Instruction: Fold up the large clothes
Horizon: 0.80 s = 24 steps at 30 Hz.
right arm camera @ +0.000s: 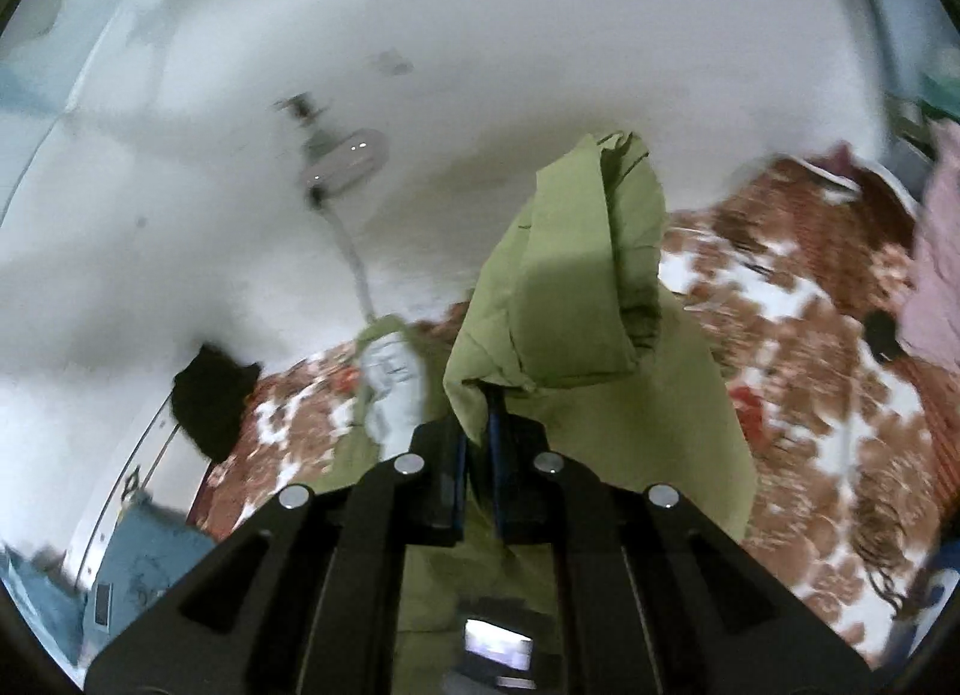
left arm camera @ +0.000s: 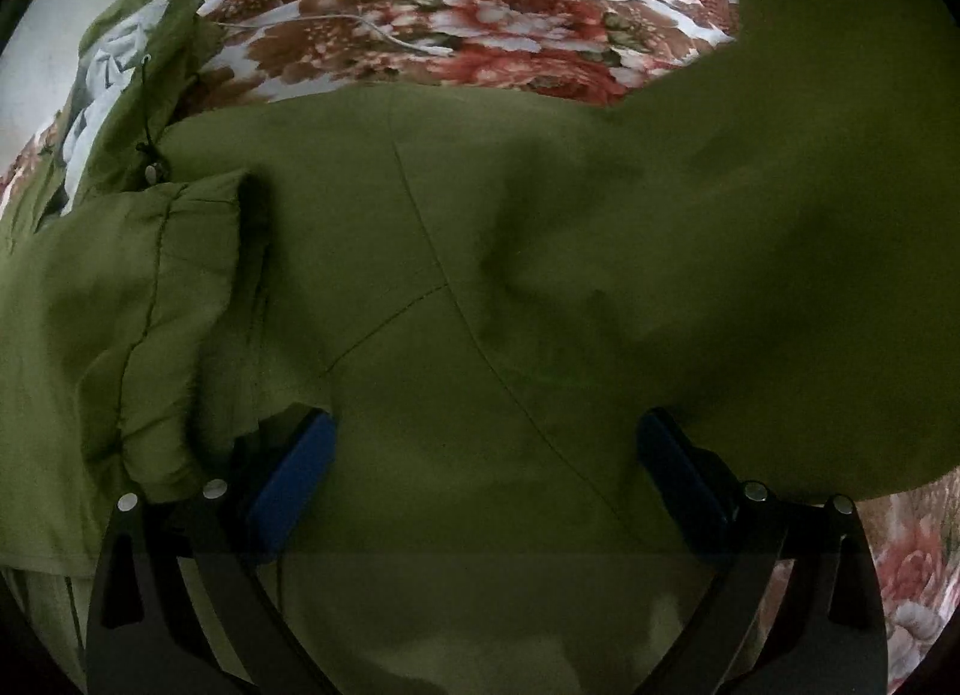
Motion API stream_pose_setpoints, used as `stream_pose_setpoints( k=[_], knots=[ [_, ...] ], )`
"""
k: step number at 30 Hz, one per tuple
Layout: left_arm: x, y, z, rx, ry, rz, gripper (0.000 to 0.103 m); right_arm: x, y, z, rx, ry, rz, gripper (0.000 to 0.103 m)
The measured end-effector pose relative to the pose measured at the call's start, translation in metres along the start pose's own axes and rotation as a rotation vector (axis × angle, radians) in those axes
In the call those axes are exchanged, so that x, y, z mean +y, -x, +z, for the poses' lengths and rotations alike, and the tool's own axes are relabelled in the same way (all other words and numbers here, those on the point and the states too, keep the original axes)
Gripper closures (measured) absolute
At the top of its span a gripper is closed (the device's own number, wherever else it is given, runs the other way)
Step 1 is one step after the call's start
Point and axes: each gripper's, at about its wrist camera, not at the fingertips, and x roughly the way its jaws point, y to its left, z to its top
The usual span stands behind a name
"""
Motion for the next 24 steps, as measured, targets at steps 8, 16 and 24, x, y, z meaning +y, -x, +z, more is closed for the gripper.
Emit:
stream_pose_setpoints(
  k=[8,16,24],
  knots=[
    [0.02,0.025,-0.002,-0.032,0.077,-0.102,0.005,0.116,-0.073,0.001,0.11,0.076,0.156,0.097],
    [0.091,0.117,-0.086,-0.056,0.347,-0.164,0.005,0.199,-0.152,-0.054,0.285,0.17,0.221,0.097],
    [0.201,0.232,-0.209,-0.074,0.393,-0.11,0.005,0.271,-0.239,-0.156,0.375,0.236,0.266,0.097]
  ],
)
